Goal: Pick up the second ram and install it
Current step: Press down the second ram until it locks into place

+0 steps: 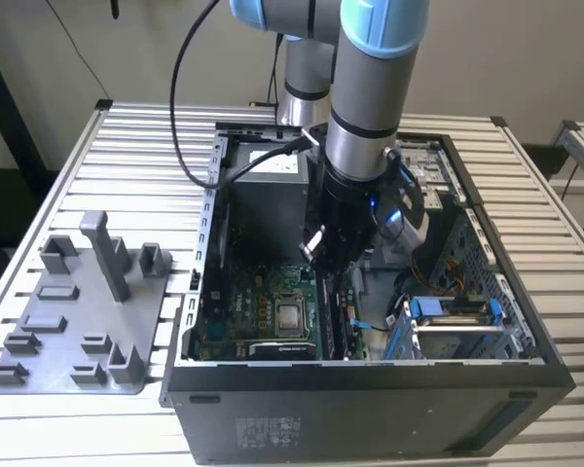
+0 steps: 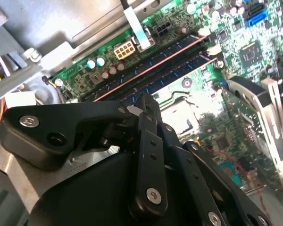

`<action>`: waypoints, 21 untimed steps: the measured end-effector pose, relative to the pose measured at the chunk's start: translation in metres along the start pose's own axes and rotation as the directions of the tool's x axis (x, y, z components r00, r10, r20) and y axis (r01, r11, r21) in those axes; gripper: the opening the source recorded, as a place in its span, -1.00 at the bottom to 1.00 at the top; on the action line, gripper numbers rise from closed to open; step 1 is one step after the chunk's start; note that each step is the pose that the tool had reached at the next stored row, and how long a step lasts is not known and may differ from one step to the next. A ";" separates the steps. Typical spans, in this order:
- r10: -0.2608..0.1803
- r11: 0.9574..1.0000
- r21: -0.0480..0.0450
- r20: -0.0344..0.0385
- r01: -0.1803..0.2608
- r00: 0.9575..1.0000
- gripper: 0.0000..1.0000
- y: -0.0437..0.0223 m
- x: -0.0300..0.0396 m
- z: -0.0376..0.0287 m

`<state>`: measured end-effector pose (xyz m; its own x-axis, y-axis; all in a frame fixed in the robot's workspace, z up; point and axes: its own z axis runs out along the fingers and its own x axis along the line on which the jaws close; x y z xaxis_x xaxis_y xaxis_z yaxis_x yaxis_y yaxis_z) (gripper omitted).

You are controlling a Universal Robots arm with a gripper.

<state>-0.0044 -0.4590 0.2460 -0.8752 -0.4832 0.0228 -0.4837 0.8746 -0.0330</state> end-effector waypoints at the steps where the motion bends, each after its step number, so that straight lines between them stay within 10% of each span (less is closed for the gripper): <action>1: -0.017 1.000 0.000 0.001 0.017 1.000 -0.79 0.0001 0.0001 0.0000; 13: -0.180 0.984 0.004 0.006 0.180 0.984 -0.79 0.0008 0.0015 0.0005; 21: -0.280 0.960 0.007 0.009 0.280 0.960 -0.79 0.0014 0.0025 0.0006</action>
<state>-0.0073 -0.4590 0.2454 -0.7050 -0.7088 0.0219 -0.7091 0.7043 -0.0319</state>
